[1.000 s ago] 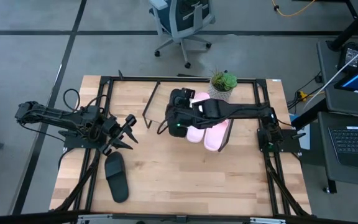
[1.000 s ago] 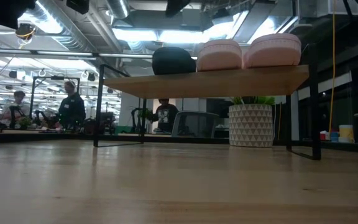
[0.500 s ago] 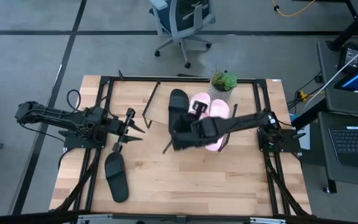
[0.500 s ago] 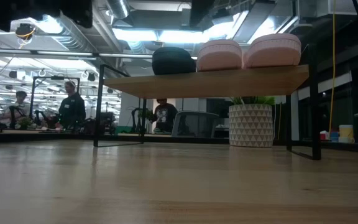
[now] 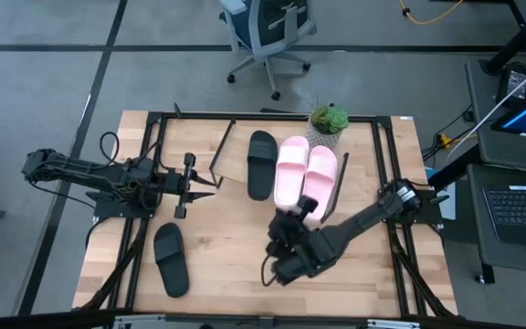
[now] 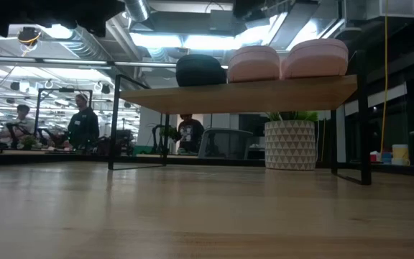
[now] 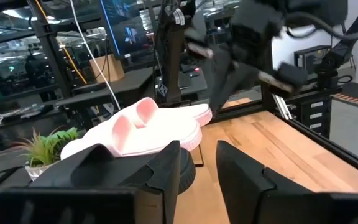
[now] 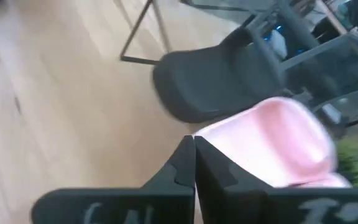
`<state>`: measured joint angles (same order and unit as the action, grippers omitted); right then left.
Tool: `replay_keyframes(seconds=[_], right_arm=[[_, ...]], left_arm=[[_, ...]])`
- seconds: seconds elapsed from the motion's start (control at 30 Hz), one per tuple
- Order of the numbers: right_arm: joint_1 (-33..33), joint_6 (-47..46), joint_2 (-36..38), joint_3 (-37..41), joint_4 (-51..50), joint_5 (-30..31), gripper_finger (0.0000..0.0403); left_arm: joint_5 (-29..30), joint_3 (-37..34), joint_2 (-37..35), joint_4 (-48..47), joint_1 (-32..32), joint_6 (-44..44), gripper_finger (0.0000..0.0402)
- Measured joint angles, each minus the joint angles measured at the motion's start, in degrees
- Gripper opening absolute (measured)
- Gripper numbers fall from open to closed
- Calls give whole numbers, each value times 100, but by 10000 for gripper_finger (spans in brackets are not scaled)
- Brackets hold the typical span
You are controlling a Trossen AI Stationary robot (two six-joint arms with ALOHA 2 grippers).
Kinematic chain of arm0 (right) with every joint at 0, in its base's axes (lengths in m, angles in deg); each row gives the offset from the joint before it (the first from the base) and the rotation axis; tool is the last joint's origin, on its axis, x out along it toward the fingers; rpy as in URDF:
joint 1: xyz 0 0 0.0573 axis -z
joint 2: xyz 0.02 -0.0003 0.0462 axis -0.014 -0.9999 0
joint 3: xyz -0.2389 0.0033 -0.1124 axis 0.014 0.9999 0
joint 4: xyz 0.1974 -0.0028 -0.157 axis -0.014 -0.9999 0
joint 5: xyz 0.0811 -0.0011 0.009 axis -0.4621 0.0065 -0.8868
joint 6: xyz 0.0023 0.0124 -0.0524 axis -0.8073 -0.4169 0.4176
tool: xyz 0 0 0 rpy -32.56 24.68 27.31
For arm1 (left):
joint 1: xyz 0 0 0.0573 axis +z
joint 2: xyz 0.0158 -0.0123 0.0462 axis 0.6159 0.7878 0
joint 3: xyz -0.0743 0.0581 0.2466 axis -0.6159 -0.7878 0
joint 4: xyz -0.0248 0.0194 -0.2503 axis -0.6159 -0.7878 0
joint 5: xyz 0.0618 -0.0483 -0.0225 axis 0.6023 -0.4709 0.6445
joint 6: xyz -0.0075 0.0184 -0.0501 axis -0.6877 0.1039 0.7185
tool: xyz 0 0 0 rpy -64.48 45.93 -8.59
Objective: Pick and place slides into the shelf
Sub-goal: Put the right black slide on the shelf
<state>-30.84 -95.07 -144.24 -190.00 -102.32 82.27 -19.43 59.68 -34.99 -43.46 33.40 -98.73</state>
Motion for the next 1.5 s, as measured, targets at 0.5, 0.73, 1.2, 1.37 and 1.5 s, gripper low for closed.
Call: replay_keyframes(seconds=[0.5,0.73,1.2,1.37,1.5], right_arm=[[-185,2287,793,2768,5722,-1124,0],[-152,3754,2230,5211,9029,-1948,0],[-18,5459,4303,7033,9908,-1957,1],[30,5346,4608,7487,10075,-1946,1],[23,5542,4607,7736,10355,-1961,2]], left_arm=[[-9,-2,0,1,-7,264,48],[2,-4,2,9,32,284,48],[111,1700,1164,-1782,1256,149,2],[111,2862,2187,-3094,1797,-71,1],[107,3794,2977,-3869,2146,-360,0]])
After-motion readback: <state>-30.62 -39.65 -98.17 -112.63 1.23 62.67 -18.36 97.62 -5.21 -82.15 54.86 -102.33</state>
